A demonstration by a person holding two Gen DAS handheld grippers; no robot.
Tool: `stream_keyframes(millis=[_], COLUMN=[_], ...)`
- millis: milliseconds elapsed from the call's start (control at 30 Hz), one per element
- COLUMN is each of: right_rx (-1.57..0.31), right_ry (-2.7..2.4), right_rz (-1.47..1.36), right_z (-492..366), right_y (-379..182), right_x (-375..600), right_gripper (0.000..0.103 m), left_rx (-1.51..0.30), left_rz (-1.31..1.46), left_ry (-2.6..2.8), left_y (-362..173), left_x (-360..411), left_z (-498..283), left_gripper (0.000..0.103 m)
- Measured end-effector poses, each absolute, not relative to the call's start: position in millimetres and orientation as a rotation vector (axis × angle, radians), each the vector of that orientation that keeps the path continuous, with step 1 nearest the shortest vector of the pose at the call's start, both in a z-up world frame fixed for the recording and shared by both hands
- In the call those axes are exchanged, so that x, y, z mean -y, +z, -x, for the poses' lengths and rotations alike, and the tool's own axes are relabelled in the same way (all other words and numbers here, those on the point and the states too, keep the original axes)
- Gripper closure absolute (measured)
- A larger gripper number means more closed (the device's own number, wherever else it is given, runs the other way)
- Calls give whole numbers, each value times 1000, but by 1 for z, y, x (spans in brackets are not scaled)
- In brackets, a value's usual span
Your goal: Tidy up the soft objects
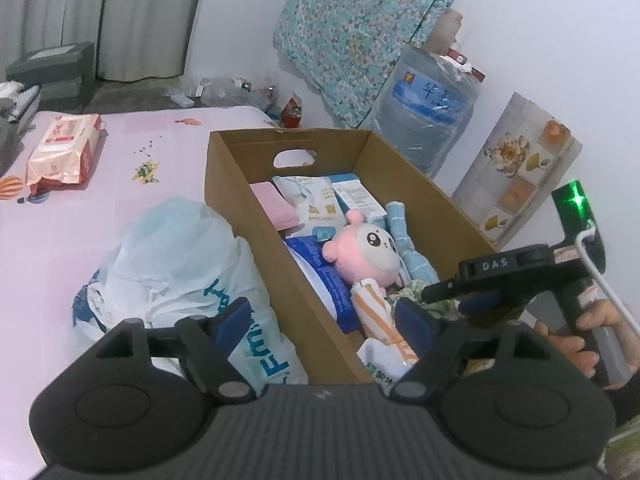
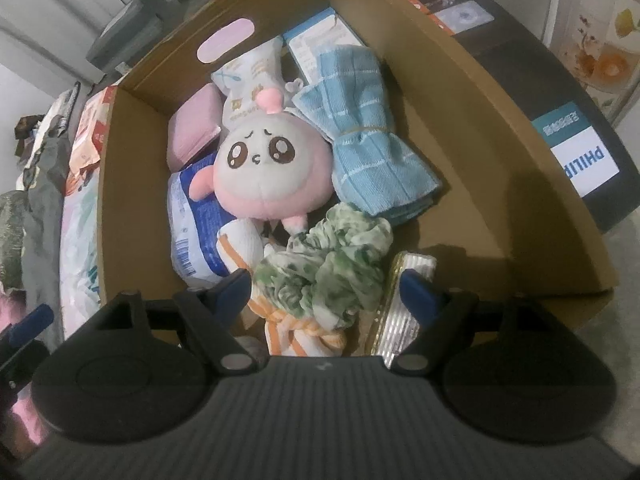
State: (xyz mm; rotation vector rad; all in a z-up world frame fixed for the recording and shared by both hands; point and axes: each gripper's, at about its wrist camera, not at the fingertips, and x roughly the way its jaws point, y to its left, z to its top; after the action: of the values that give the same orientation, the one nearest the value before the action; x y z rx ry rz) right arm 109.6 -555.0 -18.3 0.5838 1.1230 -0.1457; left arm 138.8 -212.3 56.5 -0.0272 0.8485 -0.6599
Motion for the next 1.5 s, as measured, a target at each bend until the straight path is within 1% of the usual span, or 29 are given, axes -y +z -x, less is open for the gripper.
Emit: stream_keyframes(millis=[100, 233, 300, 333, 400, 433, 467, 633, 767, 967, 1267, 1500], right_rx=[-1060, -912, -829, -792, -713, -679, -640, -529, -545, -591, -616, -615], right_ry=[-124, -108, -93, -85, -74, -77, -86, -176, -201, -253, -266, -326], right_rz=[-600, -544, -504, -493, -472, -462, -452, -433, -472, -362, -217, -122], right_z=[-104, -80, -62, -52, -28, -17, -4, 46, 62, 69, 59, 58], right_y=[-7, 24, 42, 49, 63, 69, 73, 72, 53, 41, 45, 52], right_x=[553, 535, 522, 517, 505, 499, 493, 467, 456, 429, 392, 371], right_gripper=[21, 21, 16, 12, 9, 3, 1, 1, 1, 1, 1, 1], left_rx=[-820, -763, -733, -721, -701, -691, -680, -651, -657, -671, -649, -700], left_rz=[-8, -66, -97, -112, -141, -150, -157, -189, -177, -142, -89, -126], left_ry=[-648, -646, -651, -650, -642, -636, -627, -603, -563, -464, -327, -287], left_y=[59, 66, 70, 71, 73, 74, 74, 72, 69, 61, 57, 49], left_x=[209, 209, 209, 209, 208, 207, 204, 192, 177, 153, 120, 118], left_z=[-132, -116, -106, -100, -89, -83, -77, -50, -37, -25, -11, -19], left_gripper=[17, 11, 6, 5, 2, 1, 0, 0, 0, 0, 0, 0])
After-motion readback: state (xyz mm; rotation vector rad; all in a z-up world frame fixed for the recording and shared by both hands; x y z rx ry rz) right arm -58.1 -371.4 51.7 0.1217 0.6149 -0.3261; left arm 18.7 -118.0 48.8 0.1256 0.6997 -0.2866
